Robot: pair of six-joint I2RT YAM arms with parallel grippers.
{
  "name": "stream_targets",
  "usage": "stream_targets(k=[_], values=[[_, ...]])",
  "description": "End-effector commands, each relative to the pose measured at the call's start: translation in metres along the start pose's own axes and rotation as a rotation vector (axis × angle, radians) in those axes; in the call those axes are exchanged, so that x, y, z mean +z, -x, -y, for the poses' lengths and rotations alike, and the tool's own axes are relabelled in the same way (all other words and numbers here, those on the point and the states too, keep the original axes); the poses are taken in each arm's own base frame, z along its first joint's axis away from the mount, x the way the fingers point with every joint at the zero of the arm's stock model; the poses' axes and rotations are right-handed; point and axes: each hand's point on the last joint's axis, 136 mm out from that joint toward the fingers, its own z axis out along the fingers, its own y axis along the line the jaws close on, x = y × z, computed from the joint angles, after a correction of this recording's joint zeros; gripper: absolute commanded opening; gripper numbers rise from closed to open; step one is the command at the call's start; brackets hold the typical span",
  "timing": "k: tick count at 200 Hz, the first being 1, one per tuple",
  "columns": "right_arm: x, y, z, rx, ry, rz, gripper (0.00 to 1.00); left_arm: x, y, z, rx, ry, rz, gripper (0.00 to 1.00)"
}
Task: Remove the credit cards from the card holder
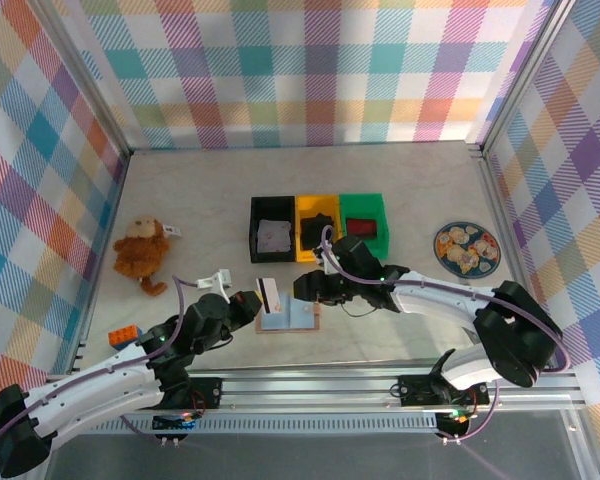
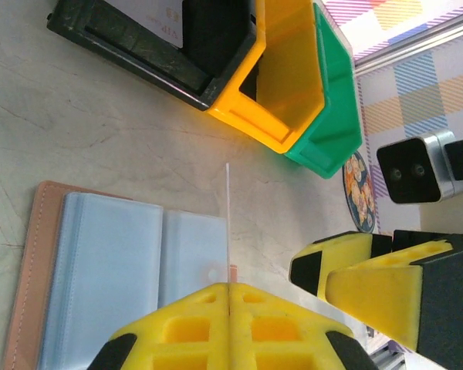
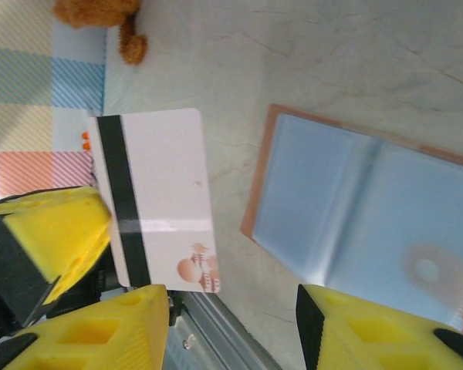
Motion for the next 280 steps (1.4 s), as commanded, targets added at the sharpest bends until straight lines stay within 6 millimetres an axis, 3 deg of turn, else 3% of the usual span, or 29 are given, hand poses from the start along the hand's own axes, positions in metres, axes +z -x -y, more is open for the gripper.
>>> stream_targets(k=[1, 48, 79, 110, 137, 154, 180, 203, 222, 244, 280], values=[[-0.007, 0.007, -0.022, -0.090, 0.071, 0.042, 0.49, -0.007, -0.002, 0.005, 0.015, 0.000, -0.031, 0.00], [0.003, 0.003, -0.031, -0.081, 0.133, 0.009, 0.47, -0.012, -0.008, 0.030, 0.016, -0.103, -0.088, 0.00], [-0.021, 0.011, -0.019, -0.182, -0.081, 0.027, 0.48, -0.016, -0.029, 0.042, 0.173, -0.107, -0.241, 0.00], [-0.027, 0.000, -0.027, -0.256, -0.012, -0.027, 0.49, -0.018, -0.042, 0.046, 0.230, -0.148, -0.328, 0.00], [-0.029, -0.005, -0.027, -0.212, 0.037, -0.021, 0.49, -0.021, -0.028, 0.041, 0.217, -0.129, -0.293, 0.00], [-0.031, -0.007, -0.027, -0.193, 0.095, 0.033, 0.54, -0.022, -0.016, 0.037, 0.148, -0.131, -0.249, 0.00], [-0.019, -0.016, -0.017, -0.123, 0.141, 0.029, 0.55, -0.020, -0.005, 0.045, 0.037, -0.208, -0.182, 0.00], [-0.010, -0.021, -0.031, -0.139, 0.235, 0.055, 0.55, -0.018, -0.002, 0.054, 0.000, -0.261, -0.169, 0.00], [-0.015, -0.020, -0.047, -0.216, 0.263, 0.112, 0.55, -0.018, -0.002, 0.056, -0.001, -0.262, -0.175, 0.00], [-0.024, -0.009, -0.048, -0.247, 0.252, 0.226, 0.53, -0.019, -0.005, 0.055, -0.025, -0.285, -0.179, 0.00], [-0.023, -0.008, -0.060, -0.266, 0.308, 0.216, 0.52, -0.021, -0.006, 0.054, -0.042, -0.301, -0.175, 0.00]])
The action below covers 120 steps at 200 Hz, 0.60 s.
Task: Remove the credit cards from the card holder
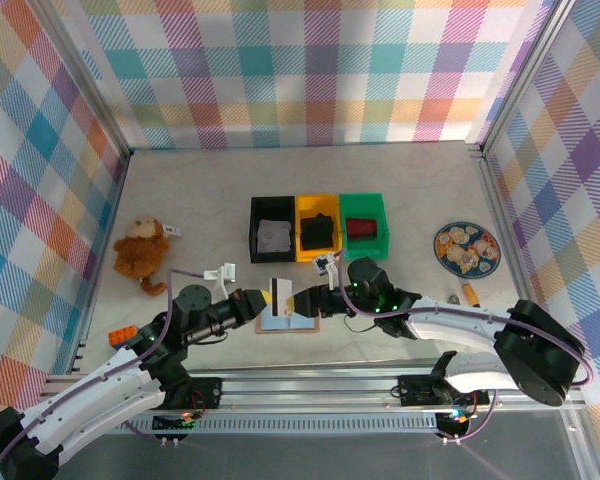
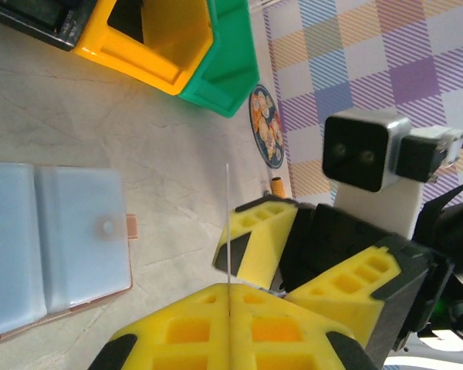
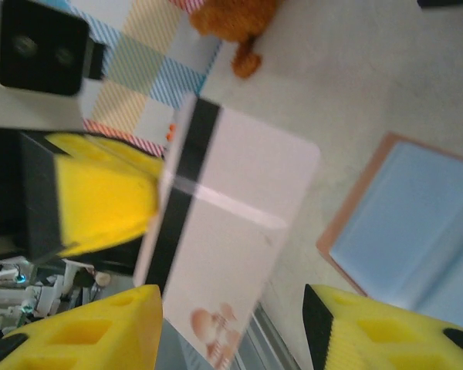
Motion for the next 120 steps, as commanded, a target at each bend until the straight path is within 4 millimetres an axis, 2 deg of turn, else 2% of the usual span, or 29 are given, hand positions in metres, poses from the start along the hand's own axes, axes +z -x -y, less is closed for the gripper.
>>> stream_targets(k=[1, 47, 77, 120], values=[[0.001, 0.015, -0.017, -0.038, 0.072, 0.061, 0.52, -0.002, 0.002, 0.007, -0.020, -0.054, 0.013, 0.00], [0.010, 0.014, -0.026, -0.038, 0.135, 0.039, 0.47, -0.002, 0.001, 0.007, -0.039, -0.080, 0.020, 0.00], [0.010, 0.014, -0.027, -0.034, 0.150, 0.040, 0.39, -0.004, 0.004, 0.009, -0.037, -0.089, 0.033, 0.00], [0.002, 0.012, -0.013, -0.049, 0.063, 0.063, 0.46, -0.009, 0.005, 0.007, -0.027, -0.075, 0.050, 0.00]])
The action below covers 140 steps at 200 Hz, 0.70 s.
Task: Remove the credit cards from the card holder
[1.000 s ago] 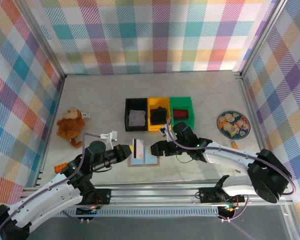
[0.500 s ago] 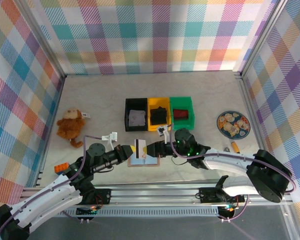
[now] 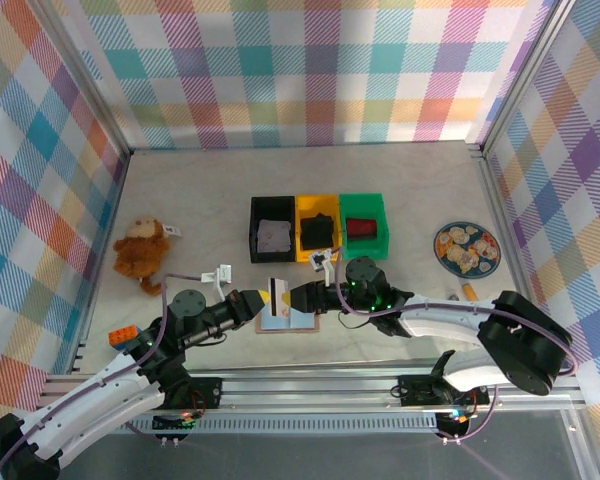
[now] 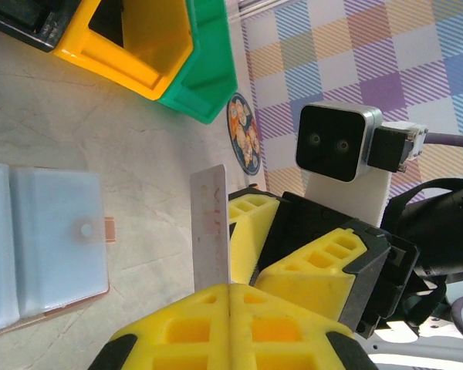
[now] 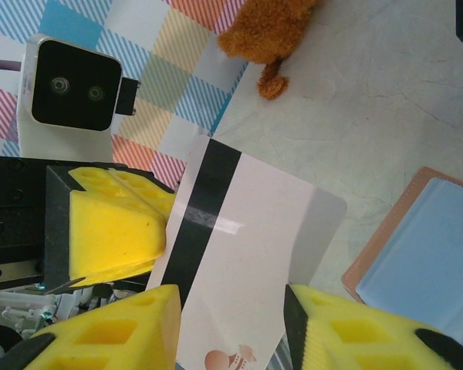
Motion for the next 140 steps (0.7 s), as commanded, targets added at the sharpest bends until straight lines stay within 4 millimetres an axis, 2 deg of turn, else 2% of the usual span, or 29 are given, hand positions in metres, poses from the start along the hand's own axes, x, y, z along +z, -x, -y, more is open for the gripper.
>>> stream_targets(k=[1, 35, 54, 77, 109, 140], values=[[-0.008, 0.005, -0.008, -0.053, 0.001, 0.037, 0.46, -0.004, 0.004, 0.003, 0.011, -0.013, 0.024, 0.00], [-0.017, 0.004, -0.001, -0.066, -0.056, 0.051, 0.51, -0.005, 0.004, 0.001, 0.018, 0.002, 0.020, 0.00], [-0.015, 0.004, -0.005, -0.068, -0.038, 0.040, 0.50, -0.004, 0.004, -0.001, 0.014, 0.003, 0.023, 0.00], [-0.004, 0.006, -0.019, -0.067, 0.043, 0.009, 0.47, -0.003, 0.005, 0.001, 0.009, -0.006, 0.027, 0.00], [0.001, 0.004, -0.017, -0.055, 0.056, -0.001, 0.45, -0.005, 0.007, 0.005, 0.011, -0.020, 0.037, 0.00], [0.000, 0.004, -0.020, -0.053, 0.084, 0.011, 0.38, -0.006, 0.005, 0.001, -0.001, -0.021, 0.037, 0.00]])
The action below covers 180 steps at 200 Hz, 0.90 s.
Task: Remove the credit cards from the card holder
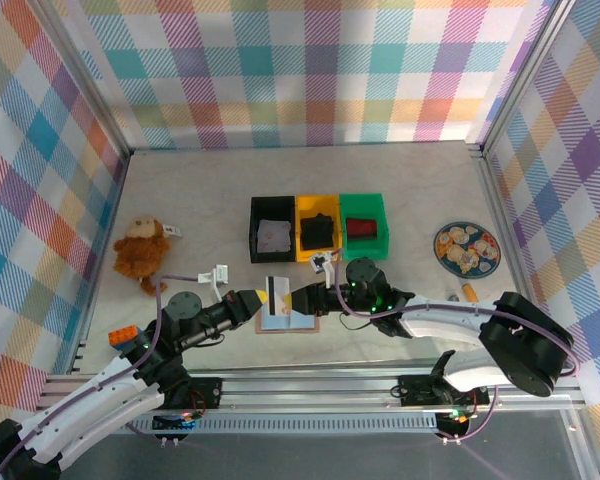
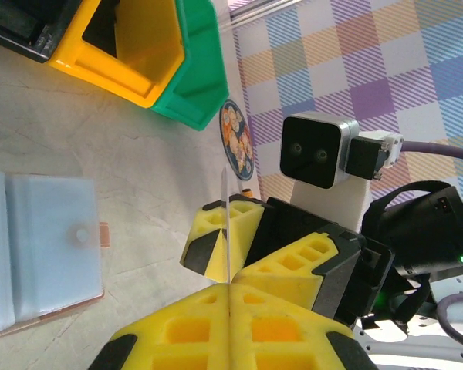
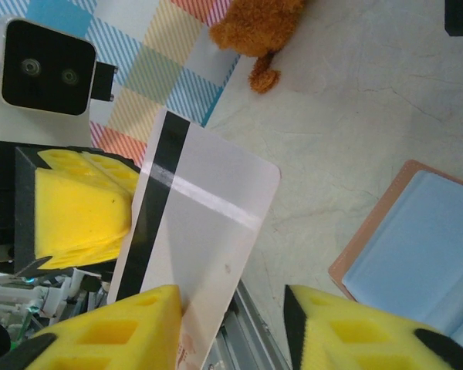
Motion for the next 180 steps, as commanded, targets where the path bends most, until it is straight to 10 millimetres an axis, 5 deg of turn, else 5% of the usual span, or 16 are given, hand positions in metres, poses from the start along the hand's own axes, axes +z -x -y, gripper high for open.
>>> stream_targets(k=[1, 77, 97, 120, 158, 180], values=[[0.000, 0.009, -0.024, -0.034, 0.095, 0.027, 0.38, -0.001, 0.002, -0.001, -0.006, -0.012, 0.017, 0.00], [-0.001, 0.012, -0.044, -0.062, 0.158, 0.028, 0.18, 0.000, 0.000, -0.006, -0.009, -0.005, 0.015, 0.00], [-0.004, 0.013, -0.043, -0.065, 0.142, 0.038, 0.00, 0.000, 0.000, -0.008, -0.005, 0.005, 0.011, 0.00], [-0.008, 0.018, -0.040, -0.089, 0.092, 0.053, 0.00, -0.002, 0.001, -0.009, 0.024, 0.040, 0.006, 0.00], [-0.020, 0.051, -0.017, -0.296, -0.266, 0.044, 0.00, -0.031, 0.016, -0.004, 0.159, 0.186, 0.038, 0.57], [-0.011, 0.078, -0.003, -0.442, -0.449, -0.020, 0.00, -0.055, 0.032, 0.000, 0.244, 0.284, 0.084, 0.68]])
